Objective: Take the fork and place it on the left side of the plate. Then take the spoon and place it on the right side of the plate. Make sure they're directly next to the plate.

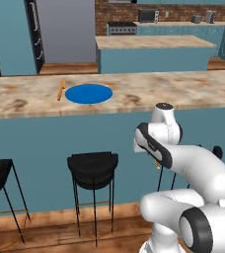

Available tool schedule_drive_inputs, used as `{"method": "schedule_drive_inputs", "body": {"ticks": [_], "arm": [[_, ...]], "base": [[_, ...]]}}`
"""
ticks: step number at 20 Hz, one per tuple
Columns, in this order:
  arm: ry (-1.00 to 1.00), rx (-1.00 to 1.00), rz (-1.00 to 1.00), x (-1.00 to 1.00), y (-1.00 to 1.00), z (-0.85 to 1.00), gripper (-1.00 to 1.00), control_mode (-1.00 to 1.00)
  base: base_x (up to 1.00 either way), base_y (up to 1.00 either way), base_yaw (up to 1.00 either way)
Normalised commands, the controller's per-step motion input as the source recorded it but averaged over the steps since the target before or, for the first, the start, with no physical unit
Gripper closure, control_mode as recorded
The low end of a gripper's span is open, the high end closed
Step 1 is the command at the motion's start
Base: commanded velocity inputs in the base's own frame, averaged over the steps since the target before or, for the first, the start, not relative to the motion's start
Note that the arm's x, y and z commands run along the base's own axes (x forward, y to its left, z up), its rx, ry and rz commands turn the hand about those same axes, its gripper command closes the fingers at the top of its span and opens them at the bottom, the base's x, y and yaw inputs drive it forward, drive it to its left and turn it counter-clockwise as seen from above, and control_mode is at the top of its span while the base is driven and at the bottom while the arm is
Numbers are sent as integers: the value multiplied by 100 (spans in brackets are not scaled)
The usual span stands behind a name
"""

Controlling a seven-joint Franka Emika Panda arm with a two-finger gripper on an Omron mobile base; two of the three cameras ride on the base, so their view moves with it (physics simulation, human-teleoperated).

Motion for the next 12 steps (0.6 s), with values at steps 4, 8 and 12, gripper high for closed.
{"method": "schedule_drive_inputs", "body": {"ticks": [4,8,12], "arm": [[0,0,0,0,0,0,100,100],[0,0,0,0,0,0,100,100],[0,0,0,0,0,0,100,100]], "base": [[60,0,6],[69,0,9],[4,1,5]]}}
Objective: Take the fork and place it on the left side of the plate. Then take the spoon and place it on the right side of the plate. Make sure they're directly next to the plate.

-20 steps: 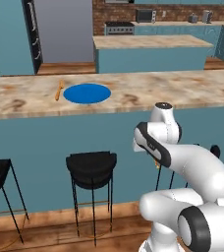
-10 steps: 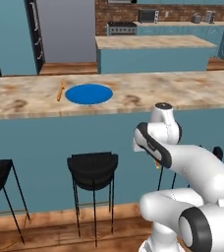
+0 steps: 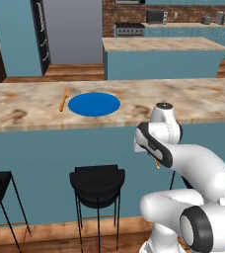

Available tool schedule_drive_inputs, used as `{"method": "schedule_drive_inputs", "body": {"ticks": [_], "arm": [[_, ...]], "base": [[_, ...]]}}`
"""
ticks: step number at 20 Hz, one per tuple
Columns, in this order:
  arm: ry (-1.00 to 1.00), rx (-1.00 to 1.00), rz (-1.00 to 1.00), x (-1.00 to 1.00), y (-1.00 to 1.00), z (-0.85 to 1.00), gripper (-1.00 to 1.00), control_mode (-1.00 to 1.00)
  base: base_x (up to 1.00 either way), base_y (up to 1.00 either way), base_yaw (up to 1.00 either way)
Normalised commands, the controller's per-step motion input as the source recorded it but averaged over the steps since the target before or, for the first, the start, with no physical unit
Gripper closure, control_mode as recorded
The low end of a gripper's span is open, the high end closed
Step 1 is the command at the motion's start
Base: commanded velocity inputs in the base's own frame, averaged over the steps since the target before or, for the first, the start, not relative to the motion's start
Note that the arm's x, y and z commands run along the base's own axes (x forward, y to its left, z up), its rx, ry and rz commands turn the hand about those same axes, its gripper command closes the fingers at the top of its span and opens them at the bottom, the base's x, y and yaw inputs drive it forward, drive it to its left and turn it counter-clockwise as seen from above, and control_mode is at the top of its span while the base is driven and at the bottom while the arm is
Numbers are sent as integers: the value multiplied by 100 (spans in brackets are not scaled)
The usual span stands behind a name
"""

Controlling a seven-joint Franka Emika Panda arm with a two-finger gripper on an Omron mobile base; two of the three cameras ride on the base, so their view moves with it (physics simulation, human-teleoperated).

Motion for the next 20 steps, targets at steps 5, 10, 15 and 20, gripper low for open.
{"method": "schedule_drive_inputs", "body": {"ticks": [5,10,15,20], "arm": [[0,0,0,0,0,0,100,100],[0,0,0,0,0,0,100,100],[0,0,0,0,0,0,100,100],[0,0,0,0,0,0,100,100]], "base": [[-2,0,0],[0,0,0],[0,0,0],[0,0,0]]}}
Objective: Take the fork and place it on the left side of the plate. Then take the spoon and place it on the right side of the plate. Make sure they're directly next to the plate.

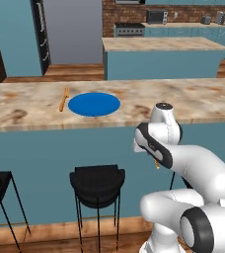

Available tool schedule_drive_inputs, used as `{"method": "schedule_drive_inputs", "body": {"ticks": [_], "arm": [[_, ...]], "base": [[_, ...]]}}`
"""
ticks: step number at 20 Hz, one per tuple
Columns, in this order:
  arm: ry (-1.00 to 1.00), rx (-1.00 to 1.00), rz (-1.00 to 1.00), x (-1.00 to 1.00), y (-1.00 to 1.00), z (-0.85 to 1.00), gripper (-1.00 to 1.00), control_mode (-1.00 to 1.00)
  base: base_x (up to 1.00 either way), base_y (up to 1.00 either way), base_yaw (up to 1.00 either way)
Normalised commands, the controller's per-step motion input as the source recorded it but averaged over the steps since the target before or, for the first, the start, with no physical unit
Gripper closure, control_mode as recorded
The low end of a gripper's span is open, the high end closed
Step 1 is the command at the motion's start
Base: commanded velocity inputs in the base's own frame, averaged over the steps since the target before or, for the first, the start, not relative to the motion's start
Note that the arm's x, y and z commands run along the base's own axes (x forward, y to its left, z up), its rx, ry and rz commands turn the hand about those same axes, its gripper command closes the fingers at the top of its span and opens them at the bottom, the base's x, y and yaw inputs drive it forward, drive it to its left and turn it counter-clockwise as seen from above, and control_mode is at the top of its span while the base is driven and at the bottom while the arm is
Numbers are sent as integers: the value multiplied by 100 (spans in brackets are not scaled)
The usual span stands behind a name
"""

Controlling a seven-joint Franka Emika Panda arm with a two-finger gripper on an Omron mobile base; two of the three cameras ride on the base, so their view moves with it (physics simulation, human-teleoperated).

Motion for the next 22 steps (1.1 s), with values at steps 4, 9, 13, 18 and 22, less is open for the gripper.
{"method": "schedule_drive_inputs", "body": {"ticks": [4,9,13,18,22], "arm": [[0,0,0,0,0,0,100,-100],[0,0,0,0,0,0,100,-100],[0,0,0,0,0,0,100,-100],[-7,0,-4,-57,24,2,100,-100],[-5,3,-5,-23,38,51,100,-100]], "base": [[0,0,0],[0,0,0],[0,0,0],[0,0,0],[0,0,0]]}}
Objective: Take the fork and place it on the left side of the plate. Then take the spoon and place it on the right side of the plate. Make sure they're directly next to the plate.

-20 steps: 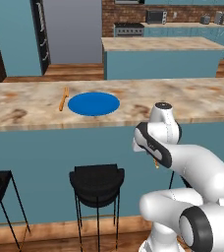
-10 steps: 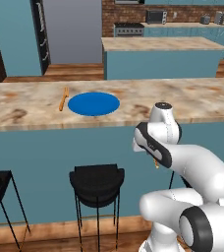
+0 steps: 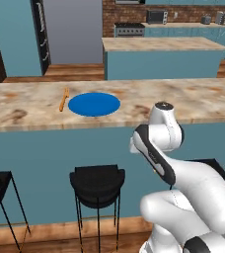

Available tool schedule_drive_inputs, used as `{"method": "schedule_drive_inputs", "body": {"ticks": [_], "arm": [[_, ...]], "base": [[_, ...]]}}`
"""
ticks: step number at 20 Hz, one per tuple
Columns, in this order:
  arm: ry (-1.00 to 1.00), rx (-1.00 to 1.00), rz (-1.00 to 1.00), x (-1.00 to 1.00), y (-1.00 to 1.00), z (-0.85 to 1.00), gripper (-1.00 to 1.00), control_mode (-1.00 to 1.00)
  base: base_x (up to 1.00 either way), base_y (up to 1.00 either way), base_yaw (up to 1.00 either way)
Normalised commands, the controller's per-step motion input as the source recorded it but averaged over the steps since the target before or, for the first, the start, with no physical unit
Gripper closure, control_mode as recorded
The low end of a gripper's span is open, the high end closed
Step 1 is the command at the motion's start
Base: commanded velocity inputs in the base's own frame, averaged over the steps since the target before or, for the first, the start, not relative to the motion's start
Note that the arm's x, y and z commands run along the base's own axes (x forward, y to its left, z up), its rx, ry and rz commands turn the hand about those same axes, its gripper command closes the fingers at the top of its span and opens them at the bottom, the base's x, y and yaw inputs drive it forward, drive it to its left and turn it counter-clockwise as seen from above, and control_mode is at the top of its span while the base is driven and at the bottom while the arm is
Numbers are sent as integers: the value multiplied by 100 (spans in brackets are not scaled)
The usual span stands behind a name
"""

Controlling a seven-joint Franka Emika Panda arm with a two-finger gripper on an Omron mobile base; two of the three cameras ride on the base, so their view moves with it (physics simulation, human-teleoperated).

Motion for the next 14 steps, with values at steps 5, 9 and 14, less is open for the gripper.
{"method": "schedule_drive_inputs", "body": {"ticks": [5,9,14], "arm": [[0,0,0,4,5,73,100,-100],[0,3,0,0,1,87,100,-100],[0,0,0,68,2,34,100,-100]], "base": [[0,0,0],[0,0,0],[0,0,0]]}}
